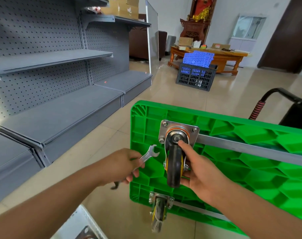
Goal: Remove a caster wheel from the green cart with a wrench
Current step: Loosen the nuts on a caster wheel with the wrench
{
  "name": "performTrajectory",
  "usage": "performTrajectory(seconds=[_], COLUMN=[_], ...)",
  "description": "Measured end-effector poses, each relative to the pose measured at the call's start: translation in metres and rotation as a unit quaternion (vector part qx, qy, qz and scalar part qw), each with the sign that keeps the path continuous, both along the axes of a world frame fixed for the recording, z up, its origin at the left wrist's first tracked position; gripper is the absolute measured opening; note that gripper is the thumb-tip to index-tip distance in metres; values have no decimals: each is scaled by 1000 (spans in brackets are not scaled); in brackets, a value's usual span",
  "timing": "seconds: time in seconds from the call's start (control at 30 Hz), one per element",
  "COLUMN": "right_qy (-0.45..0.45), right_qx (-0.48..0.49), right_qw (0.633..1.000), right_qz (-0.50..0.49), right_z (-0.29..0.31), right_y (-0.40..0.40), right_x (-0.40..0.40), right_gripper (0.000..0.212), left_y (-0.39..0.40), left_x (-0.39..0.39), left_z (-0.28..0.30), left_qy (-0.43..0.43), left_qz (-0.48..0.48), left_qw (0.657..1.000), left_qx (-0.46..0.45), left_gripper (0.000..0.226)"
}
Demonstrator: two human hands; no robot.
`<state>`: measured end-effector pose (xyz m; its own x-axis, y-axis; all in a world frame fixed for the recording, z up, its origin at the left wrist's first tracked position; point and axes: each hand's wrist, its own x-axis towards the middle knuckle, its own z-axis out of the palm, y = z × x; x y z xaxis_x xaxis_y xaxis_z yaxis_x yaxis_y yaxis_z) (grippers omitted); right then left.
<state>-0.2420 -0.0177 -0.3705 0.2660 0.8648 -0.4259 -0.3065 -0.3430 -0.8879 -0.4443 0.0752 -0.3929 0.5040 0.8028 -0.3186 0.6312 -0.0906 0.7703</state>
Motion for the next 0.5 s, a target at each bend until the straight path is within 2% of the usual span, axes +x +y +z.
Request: performTrajectory(seconds=[0.03, 0.1, 0.2, 0.33, 0.5], right_qy=[1, -1, -1, -3, -3], right_qx=[0, -1, -2, -4, -7], right_qw=[1000, 1000, 1000, 1000, 1000], right_qz=[2, 7, 6, 6, -2], right_z=[0, 1, 2, 3, 3], right_y=[0, -1, -2, -3, -2], right_x=[0, 0, 0, -1, -1], right_gripper=[46, 48, 46, 46, 44], left_y=[4, 12, 16, 12, 8], left_x=[-3, -8, -9, 3, 14], left_z=[8, 22, 41, 56, 66], left_qy=[58, 142, 197, 260, 292], left_qz=[-25, -54, -51, -67, -82], left_qw=[995, 964, 924, 879, 863], left_qx=[75, 217, 325, 393, 404], left_gripper=[24, 23, 20, 13, 14])
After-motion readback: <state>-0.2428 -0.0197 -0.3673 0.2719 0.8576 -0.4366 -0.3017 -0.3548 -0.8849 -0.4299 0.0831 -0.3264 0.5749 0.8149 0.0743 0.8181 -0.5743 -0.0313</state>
